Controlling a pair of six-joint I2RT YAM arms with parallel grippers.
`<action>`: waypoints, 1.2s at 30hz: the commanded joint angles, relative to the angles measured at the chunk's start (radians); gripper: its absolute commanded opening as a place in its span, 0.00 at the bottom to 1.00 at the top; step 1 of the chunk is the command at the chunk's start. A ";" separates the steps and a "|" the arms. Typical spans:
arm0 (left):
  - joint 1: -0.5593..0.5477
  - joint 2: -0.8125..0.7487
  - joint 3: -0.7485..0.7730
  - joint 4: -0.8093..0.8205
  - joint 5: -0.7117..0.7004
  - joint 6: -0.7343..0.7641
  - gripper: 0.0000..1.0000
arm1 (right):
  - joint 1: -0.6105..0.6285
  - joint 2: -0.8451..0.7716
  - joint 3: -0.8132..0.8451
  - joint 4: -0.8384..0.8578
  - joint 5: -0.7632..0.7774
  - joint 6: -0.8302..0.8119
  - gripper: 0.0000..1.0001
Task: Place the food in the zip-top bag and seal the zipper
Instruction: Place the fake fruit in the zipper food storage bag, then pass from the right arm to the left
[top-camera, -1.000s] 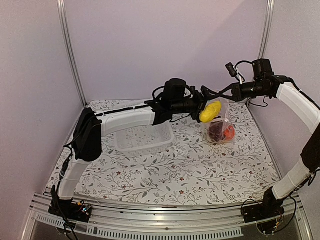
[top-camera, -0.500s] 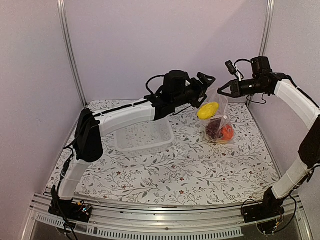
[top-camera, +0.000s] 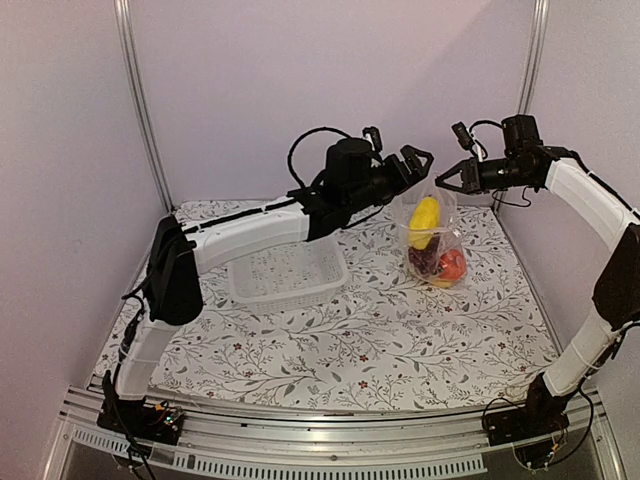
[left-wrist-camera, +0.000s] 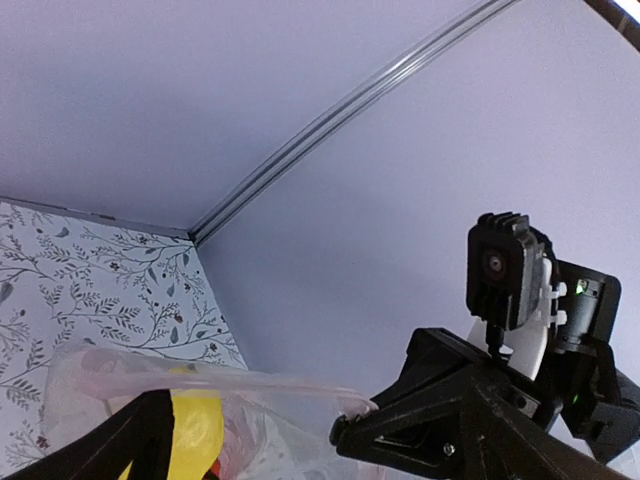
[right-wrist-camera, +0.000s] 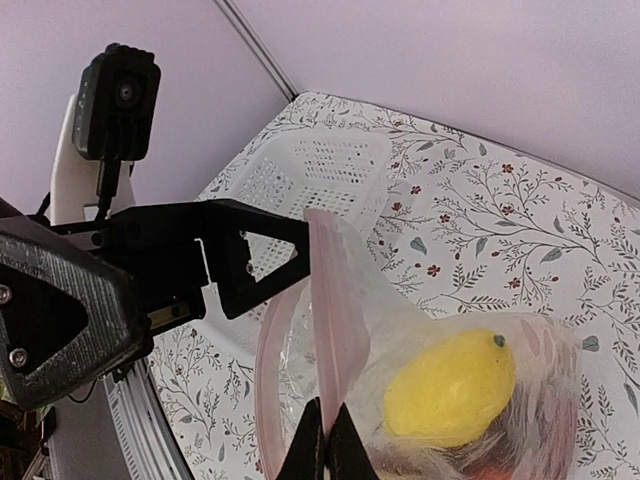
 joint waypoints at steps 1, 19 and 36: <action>-0.027 -0.195 -0.112 0.126 0.005 0.353 1.00 | -0.006 -0.016 0.011 0.008 -0.037 -0.023 0.00; -0.158 -0.567 -0.533 -0.218 0.249 1.164 0.90 | 0.060 -0.109 -0.018 -0.182 -0.173 -0.252 0.00; -0.347 -0.302 -0.140 -0.873 -0.035 1.414 0.72 | 0.126 -0.119 0.024 -0.295 -0.236 -0.339 0.00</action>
